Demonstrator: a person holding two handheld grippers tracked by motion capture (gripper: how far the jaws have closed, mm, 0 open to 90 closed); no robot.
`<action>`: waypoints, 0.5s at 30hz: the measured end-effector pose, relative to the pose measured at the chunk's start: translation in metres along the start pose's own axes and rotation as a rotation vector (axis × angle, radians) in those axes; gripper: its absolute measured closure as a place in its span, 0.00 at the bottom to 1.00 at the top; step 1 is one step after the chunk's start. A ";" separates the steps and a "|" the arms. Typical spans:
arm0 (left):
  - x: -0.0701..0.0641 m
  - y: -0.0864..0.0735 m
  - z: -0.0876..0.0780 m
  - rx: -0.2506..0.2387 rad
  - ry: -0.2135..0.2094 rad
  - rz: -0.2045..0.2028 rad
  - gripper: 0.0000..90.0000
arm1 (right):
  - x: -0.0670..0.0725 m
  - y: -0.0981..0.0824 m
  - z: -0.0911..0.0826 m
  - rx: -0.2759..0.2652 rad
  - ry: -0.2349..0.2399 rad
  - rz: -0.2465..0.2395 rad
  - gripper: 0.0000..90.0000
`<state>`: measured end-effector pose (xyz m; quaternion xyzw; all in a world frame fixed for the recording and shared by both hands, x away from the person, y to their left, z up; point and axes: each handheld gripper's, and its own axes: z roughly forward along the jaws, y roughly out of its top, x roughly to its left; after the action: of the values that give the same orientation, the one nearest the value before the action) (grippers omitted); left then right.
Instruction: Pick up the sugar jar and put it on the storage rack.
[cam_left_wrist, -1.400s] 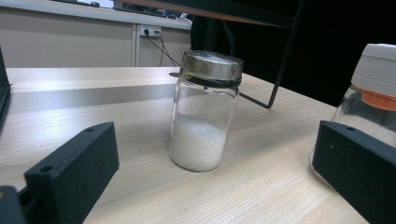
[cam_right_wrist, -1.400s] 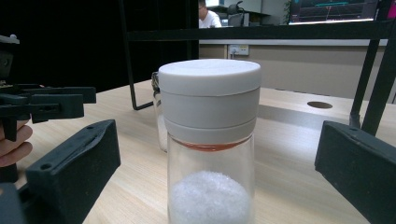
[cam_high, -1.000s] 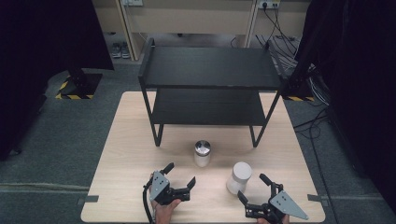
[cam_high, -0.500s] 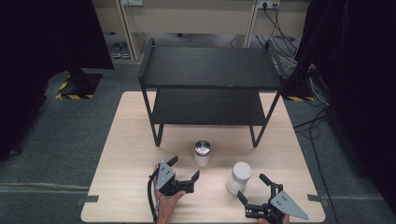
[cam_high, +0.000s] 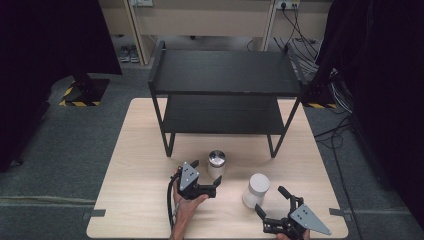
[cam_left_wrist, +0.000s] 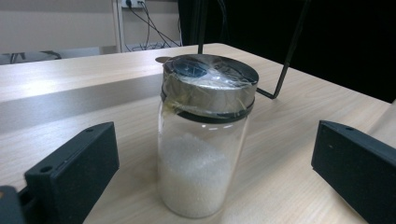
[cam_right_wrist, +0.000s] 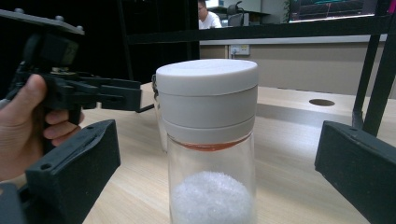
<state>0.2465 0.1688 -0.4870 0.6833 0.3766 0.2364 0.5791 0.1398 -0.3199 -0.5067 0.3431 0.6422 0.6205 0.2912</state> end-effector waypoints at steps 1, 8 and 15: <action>0.000 0.001 0.002 0.004 -0.002 0.001 0.00 | 0.000 0.000 0.000 0.000 0.000 0.000 0.00; 0.004 0.008 0.015 0.029 0.006 0.011 0.00 | 0.000 0.000 0.000 0.000 0.001 0.005 0.00; 0.004 0.012 0.024 0.046 0.009 0.021 0.02 | -0.001 -0.001 0.000 0.000 0.000 0.010 0.00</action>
<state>0.2701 0.1569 -0.4816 0.6992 0.3773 0.2371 0.5590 0.1404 -0.3205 -0.5073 0.3465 0.6405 0.6220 0.2880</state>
